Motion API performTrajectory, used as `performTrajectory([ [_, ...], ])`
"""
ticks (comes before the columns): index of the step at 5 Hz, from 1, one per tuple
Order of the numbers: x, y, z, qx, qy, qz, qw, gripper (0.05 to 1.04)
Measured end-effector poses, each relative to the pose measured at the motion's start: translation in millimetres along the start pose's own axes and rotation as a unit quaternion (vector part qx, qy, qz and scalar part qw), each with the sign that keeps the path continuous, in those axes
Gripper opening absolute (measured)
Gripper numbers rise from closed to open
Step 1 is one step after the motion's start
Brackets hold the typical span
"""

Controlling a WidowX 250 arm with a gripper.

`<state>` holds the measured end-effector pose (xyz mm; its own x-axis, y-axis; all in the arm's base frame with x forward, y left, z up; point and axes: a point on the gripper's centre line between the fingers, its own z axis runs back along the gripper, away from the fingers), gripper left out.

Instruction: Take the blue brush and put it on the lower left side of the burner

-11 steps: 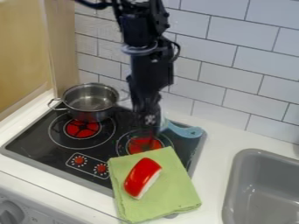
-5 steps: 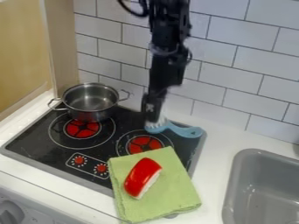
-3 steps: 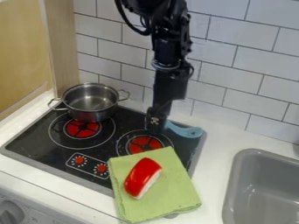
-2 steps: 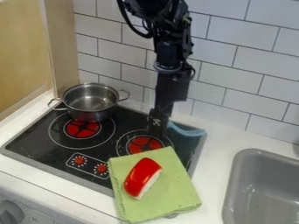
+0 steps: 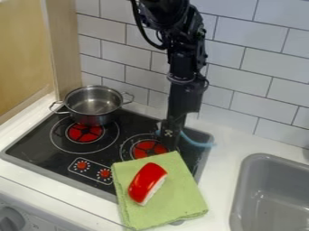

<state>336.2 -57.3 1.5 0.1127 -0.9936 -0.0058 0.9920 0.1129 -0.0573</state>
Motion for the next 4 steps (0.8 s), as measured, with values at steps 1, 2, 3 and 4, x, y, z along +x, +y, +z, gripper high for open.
performTrajectory([
  [1, 0.0, 0.0, -1.3, -0.001, 0.0, 0.0, 1.0, 0.948],
  [2, -1.6, 0.5, -1.6, 0.001, 0.007, -0.003, 1.0, 0.752],
  [3, -1.4, 1.2, -1.3, 0.003, 0.006, -0.003, 1.0, 0.748],
  [4, -0.8, 1.0, -1.3, 0.002, 0.005, -0.002, 1.0, 0.748],
])
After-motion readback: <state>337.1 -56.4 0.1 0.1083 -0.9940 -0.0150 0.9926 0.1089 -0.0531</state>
